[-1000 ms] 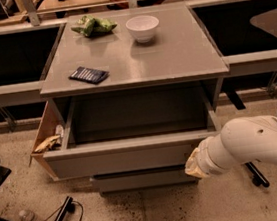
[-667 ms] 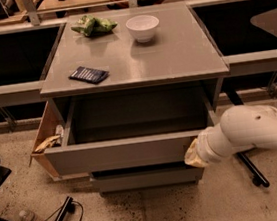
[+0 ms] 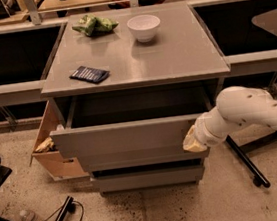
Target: Close top drawer
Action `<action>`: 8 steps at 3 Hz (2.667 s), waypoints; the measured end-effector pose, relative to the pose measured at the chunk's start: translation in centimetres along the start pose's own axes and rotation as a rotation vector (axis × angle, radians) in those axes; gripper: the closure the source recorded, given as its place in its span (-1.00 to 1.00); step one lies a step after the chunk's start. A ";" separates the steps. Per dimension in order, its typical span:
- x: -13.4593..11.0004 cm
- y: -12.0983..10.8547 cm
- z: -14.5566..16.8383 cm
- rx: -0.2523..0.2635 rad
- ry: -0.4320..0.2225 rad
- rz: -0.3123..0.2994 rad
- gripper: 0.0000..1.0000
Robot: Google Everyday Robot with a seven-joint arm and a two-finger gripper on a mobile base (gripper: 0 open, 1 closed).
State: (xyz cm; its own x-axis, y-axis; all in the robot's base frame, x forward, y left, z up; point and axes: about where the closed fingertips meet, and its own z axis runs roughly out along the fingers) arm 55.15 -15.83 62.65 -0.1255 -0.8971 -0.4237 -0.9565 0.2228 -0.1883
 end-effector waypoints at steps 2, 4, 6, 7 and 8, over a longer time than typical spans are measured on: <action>0.1 -5.3 1.9 -0.039 -0.004 -0.035 1.00; -0.3 -8.5 1.6 -0.012 -0.008 -0.036 0.65; -0.3 -8.5 1.6 -0.012 -0.008 -0.036 -0.28; -0.3 -8.5 1.6 -0.012 -0.008 -0.036 -0.75; -0.3 -8.5 1.6 -0.012 -0.008 -0.036 -1.00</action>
Offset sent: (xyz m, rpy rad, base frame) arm 0.1798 -0.0227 0.0345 0.0064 -0.0688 0.0537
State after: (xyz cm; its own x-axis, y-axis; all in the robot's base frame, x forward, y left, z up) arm 63.73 -16.84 62.91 -0.0884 -0.9013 -0.4241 -0.9636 0.1853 -0.1927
